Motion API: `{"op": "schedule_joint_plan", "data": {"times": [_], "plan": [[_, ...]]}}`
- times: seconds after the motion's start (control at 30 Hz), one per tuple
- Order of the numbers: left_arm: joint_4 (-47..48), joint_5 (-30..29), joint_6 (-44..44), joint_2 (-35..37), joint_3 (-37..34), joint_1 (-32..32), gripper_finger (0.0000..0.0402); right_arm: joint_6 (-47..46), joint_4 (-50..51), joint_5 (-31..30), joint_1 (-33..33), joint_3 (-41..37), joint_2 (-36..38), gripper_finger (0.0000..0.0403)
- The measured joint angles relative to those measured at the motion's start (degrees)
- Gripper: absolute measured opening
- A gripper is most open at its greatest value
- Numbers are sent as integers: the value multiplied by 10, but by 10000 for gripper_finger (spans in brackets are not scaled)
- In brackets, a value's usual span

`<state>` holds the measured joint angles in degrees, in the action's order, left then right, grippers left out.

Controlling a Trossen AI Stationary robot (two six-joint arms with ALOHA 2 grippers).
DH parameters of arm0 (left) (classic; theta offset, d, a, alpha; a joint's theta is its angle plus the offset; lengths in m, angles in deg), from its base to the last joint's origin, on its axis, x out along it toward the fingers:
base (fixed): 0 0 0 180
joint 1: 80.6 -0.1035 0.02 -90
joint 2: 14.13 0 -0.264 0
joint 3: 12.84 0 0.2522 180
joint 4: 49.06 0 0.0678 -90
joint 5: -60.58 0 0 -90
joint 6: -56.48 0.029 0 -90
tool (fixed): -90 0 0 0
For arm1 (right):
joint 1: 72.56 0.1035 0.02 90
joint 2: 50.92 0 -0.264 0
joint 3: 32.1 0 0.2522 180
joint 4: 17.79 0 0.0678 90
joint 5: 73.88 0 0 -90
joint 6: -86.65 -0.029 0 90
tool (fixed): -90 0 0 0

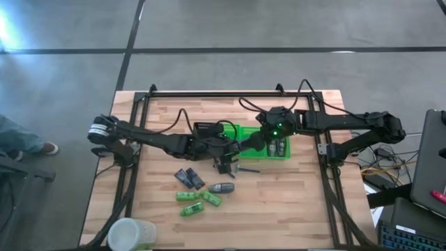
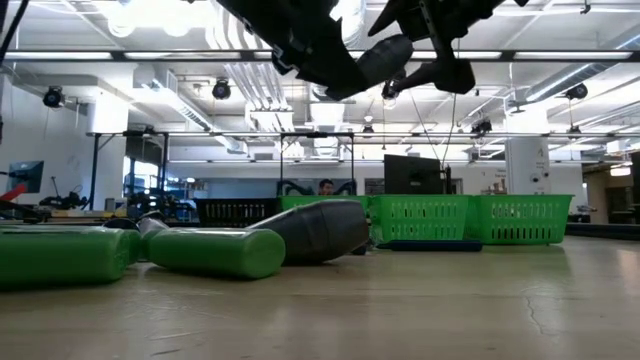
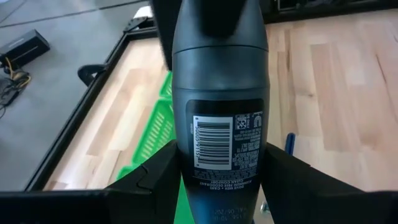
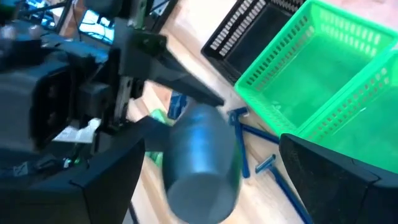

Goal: Pick & Place Travel size toiletries
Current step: Put the gray deodorant into the right green basket

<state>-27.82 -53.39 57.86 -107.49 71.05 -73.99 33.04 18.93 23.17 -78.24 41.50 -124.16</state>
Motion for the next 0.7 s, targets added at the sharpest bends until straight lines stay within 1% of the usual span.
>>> {"op": "schedule_joint_plan", "data": {"times": [0.1, 0.4, 0.5, 0.7], "plan": [[-21, -2, 0, 0, 1, -4, 188, -2, 0, 7, 0, -1, 0, 368], [-29, 5, 6, -5, 1, -10, 188, -4, 0, 6, -2, -1, 0, 364], [-30, 5, 7, -5, 1, -11, 188, -4, 0, 5, -2, -1, 0, 343], [-32, 4, 7, -5, 0, -12, 190, -9, 1, 14, -4, -1, 0, 277]]}}
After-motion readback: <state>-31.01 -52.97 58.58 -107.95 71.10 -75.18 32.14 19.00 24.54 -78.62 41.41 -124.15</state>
